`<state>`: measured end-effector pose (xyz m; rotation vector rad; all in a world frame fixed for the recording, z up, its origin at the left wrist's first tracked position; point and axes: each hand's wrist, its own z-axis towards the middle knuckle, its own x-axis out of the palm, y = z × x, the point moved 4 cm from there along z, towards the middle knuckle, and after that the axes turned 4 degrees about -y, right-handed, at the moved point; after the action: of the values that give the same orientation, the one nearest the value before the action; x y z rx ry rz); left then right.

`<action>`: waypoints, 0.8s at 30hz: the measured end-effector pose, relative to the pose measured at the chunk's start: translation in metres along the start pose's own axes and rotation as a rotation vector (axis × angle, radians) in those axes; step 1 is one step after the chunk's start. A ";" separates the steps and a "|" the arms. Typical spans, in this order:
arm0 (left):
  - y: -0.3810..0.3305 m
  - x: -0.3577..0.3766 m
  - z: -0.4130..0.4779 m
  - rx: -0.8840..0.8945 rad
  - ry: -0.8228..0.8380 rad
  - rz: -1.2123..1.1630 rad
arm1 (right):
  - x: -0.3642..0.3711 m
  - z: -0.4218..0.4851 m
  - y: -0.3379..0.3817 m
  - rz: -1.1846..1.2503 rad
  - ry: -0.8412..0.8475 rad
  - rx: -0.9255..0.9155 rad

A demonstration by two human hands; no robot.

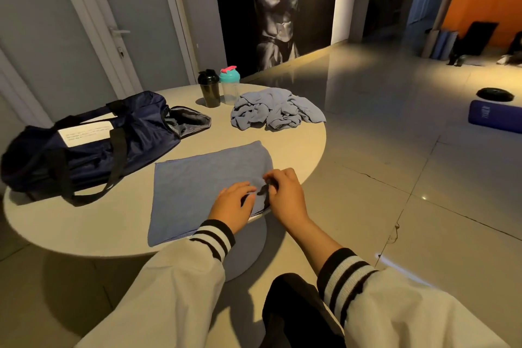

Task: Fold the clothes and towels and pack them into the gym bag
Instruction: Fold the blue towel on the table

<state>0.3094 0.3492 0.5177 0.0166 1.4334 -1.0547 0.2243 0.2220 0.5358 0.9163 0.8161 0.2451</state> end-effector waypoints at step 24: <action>0.126 -0.099 -0.091 -0.378 -0.279 -0.195 | 0.132 -0.038 0.075 -0.040 0.458 -0.406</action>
<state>0.3328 0.5321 0.5054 -0.5322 1.3738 -0.8855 0.2973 0.3581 0.5127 0.4625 1.1533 0.5767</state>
